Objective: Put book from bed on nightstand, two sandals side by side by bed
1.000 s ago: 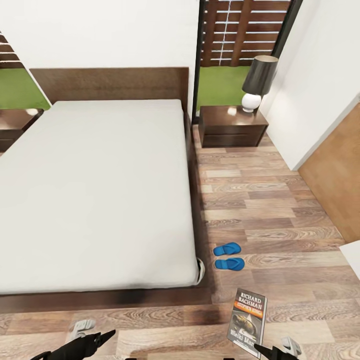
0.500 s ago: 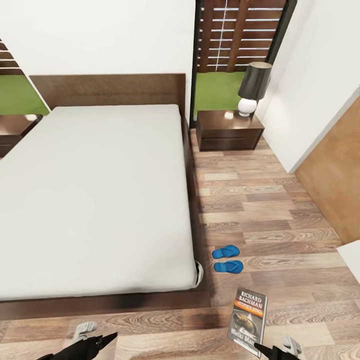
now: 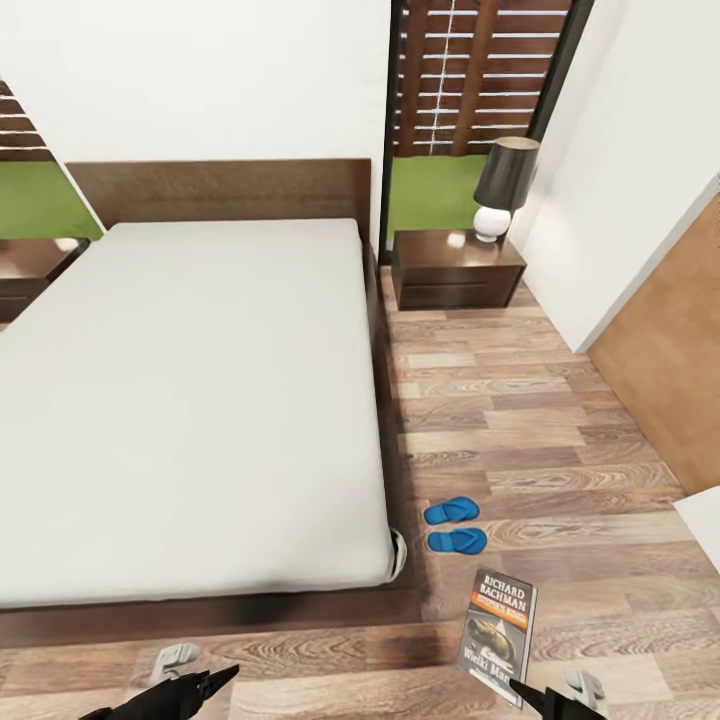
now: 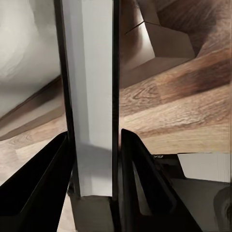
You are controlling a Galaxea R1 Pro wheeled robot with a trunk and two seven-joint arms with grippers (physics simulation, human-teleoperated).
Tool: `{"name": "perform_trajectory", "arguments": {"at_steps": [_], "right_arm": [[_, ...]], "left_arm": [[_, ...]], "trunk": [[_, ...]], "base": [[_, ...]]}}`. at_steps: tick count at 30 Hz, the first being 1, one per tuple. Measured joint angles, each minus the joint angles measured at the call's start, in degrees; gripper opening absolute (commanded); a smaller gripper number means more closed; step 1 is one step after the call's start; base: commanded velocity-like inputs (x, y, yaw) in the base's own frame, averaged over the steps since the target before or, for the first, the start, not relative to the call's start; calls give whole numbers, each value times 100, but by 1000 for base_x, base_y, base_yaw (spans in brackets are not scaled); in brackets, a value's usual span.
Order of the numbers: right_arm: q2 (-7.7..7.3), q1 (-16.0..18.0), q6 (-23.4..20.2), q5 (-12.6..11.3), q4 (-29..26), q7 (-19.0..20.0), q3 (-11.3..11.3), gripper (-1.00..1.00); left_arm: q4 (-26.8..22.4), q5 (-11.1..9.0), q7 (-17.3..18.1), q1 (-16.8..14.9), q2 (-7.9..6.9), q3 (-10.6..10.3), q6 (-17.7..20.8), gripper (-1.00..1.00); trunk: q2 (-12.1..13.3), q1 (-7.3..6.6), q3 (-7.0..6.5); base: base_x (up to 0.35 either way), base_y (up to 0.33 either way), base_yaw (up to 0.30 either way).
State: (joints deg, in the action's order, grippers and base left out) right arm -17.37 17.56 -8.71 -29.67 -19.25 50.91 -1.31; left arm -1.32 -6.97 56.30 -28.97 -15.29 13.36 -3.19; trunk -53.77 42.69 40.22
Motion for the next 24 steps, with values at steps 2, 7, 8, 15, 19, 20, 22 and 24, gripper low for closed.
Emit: {"name": "perform_trajectory", "arguments": {"at_steps": [2,7,8,15,19,20,22,24], "right_arm": [[0,0,97,6,2,-1,4,-100],[0,-1,158,12,1,-1,9,-100],[0,-1,161,12,1,-1,10,-100],[1,-3,166,13,8,-3,10,-100],[4,-3,166,13,9,-2,11,-100],[3,-2,166,13,9,-2,10,-100],[4,-1,166,13,10,-1,11,-100],[5,-2,166,13,10,-1,10,-100]], "left_arm": [[0,0,-9,0,11,-2,0,100],[0,0,-32,0,35,1,3,100],[1,0,-30,0,39,1,5,100],[0,1,-29,-1,76,2,8,100],[0,1,-27,0,79,2,11,100],[0,1,-27,0,80,2,10,100],[0,1,-32,0,80,2,9,100],[0,1,-29,0,80,2,8,100]], "trunk": [[0,0,-19],[0,0,-66],[0,0,-75],[0,0,-141],[0,0,-178],[0,0,-188],[0,0,-206],[0,0,-225]], "base": [[0,0,0],[0,0,0],[0,0,0],[0,0,0],[0,0,0],[0,0,0],[0,0,0],[0,0,0]]}}
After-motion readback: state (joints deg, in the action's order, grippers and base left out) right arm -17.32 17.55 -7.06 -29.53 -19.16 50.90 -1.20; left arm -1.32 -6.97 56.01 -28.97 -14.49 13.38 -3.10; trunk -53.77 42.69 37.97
